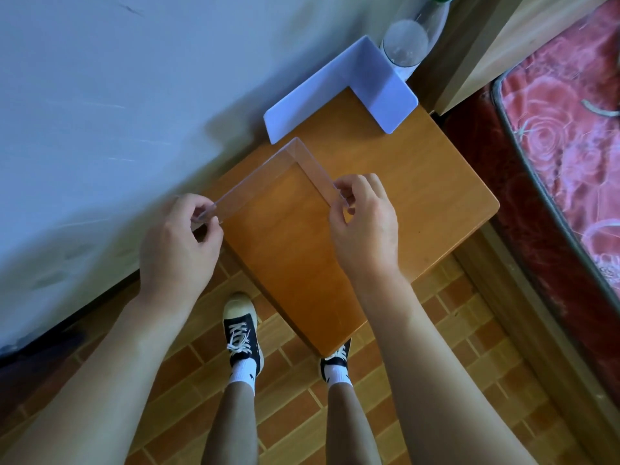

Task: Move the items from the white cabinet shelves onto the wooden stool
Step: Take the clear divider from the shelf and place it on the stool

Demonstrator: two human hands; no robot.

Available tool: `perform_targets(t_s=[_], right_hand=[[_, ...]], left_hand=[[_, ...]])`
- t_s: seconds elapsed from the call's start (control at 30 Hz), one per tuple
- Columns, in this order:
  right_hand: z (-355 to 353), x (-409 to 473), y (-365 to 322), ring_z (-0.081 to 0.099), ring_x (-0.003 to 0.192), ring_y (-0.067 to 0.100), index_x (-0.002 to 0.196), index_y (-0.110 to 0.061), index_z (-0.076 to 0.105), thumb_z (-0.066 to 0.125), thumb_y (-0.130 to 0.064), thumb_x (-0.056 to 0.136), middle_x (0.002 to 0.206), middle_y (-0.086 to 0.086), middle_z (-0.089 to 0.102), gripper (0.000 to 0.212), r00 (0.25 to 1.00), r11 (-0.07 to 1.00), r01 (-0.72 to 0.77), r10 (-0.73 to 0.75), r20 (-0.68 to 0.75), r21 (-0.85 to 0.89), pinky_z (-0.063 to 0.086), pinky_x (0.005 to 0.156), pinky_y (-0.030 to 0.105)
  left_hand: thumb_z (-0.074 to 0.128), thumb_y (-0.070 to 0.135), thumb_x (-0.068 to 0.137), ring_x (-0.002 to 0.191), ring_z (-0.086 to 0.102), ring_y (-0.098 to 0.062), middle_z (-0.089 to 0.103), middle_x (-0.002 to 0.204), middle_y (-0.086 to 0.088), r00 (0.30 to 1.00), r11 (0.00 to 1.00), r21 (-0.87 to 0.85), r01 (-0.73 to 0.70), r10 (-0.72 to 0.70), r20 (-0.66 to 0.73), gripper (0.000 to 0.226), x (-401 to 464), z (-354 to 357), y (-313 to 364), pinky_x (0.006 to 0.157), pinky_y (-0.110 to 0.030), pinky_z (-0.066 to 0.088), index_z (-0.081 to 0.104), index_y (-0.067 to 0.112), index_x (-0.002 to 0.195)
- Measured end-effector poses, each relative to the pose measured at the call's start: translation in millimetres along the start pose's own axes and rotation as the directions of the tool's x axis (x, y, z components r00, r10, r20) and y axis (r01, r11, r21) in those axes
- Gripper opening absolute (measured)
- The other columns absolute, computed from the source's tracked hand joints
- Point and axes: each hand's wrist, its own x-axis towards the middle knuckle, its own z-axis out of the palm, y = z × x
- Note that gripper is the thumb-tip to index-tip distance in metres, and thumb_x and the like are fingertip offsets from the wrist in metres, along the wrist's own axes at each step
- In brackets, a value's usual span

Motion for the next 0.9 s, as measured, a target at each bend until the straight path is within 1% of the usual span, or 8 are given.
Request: perform_targets(t_s=[0.07,0.17,0.27,0.33,0.6,0.7,0.8,0.9], right_hand=[[-4,-1,2,0.057,0.082,0.011,0.116,-0.014,0.070,0.066,-0.011,0.097,0.104,-0.006,0.060,0.020,1.000,1.000,-0.022,0.022,-0.001,-0.012,0.057,0.068,0.038],[-9,-7,4,0.058,0.083,0.009,0.112,-0.016,0.071,0.067,-0.015,0.097,0.101,-0.008,0.060,0.015,1.000,1.000,-0.023,0.022,-0.020,-0.012,0.057,0.068,0.039],[-9,-8,3,0.059,0.081,0.008,0.109,-0.015,0.071,0.065,-0.012,0.098,0.098,-0.008,0.060,0.013,1.000,1.000,-0.018,0.018,-0.018,0.008,0.058,0.067,0.040],[-7,-6,2,0.059,0.079,0.009,0.108,-0.015,0.071,0.064,-0.010,0.098,0.097,-0.007,0.060,0.013,0.999,0.999,-0.029,0.029,-0.015,0.026,0.057,0.066,0.040],[4,6,-11,0.060,0.077,0.009,0.106,-0.014,0.072,0.065,-0.009,0.098,0.096,-0.007,0.060,0.012,1.000,0.998,-0.020,0.021,-0.013,0.055,0.056,0.065,0.032],[9,8,-12,0.061,0.076,0.011,0.105,-0.015,0.071,0.066,-0.010,0.098,0.096,-0.008,0.060,0.010,1.000,0.998,-0.022,0.023,-0.012,0.067,0.057,0.065,0.036],[14,7,-14,0.061,0.076,0.012,0.103,-0.016,0.071,0.066,-0.010,0.098,0.095,-0.007,0.061,0.010,1.000,0.996,-0.026,0.027,-0.012,0.084,0.056,0.065,0.037],[18,6,-17,0.061,0.076,0.011,0.103,-0.016,0.071,0.066,-0.011,0.098,0.095,-0.008,0.061,0.009,0.999,0.994,-0.036,0.038,-0.017,0.100,0.056,0.067,0.036]], left_hand=[[0.069,0.014,0.097,0.091,0.057,-0.011,0.069,0.109,-0.005,1.000,1.000,0.011,-0.008,0.008,-0.002,0.019,1,0,4,0.070,-0.012,0.039,0.066,0.010,0.115],[0.067,0.014,0.098,0.095,0.056,-0.008,0.067,0.111,-0.004,0.998,0.998,0.003,-0.062,0.062,0.014,0.021,7,1,10,0.075,-0.013,0.041,0.066,0.010,0.118],[0.064,0.011,0.099,0.090,0.055,-0.005,0.066,0.109,-0.004,0.995,0.995,0.005,-0.103,0.103,0.016,0.017,19,2,16,0.071,-0.008,0.039,0.067,0.010,0.115],[0.061,0.009,0.099,0.087,0.055,-0.005,0.066,0.109,-0.005,0.995,0.995,0.007,-0.101,0.101,0.017,0.016,26,2,17,0.070,-0.007,0.039,0.068,0.010,0.114],[0.062,0.009,0.098,0.088,0.063,-0.014,0.068,0.108,-0.005,0.996,0.996,0.001,-0.084,0.084,-0.007,0.017,38,-3,9,0.073,-0.019,0.050,0.068,0.010,0.114],[0.063,0.008,0.097,0.091,0.066,-0.016,0.068,0.109,-0.003,0.996,0.996,-0.030,-0.089,0.089,-0.003,0.020,44,-2,10,0.075,-0.029,0.057,0.068,0.011,0.116],[0.063,0.006,0.097,0.097,0.067,-0.015,0.069,0.112,-0.002,0.993,0.992,-0.044,-0.116,0.117,0.015,0.024,56,0,18,0.080,-0.030,0.058,0.068,0.012,0.120],[0.063,0.007,0.097,0.100,0.066,-0.014,0.069,0.115,0.000,0.991,0.989,-0.064,-0.130,0.131,0.019,0.029,73,3,26,0.086,-0.034,0.058,0.068,0.013,0.125]])
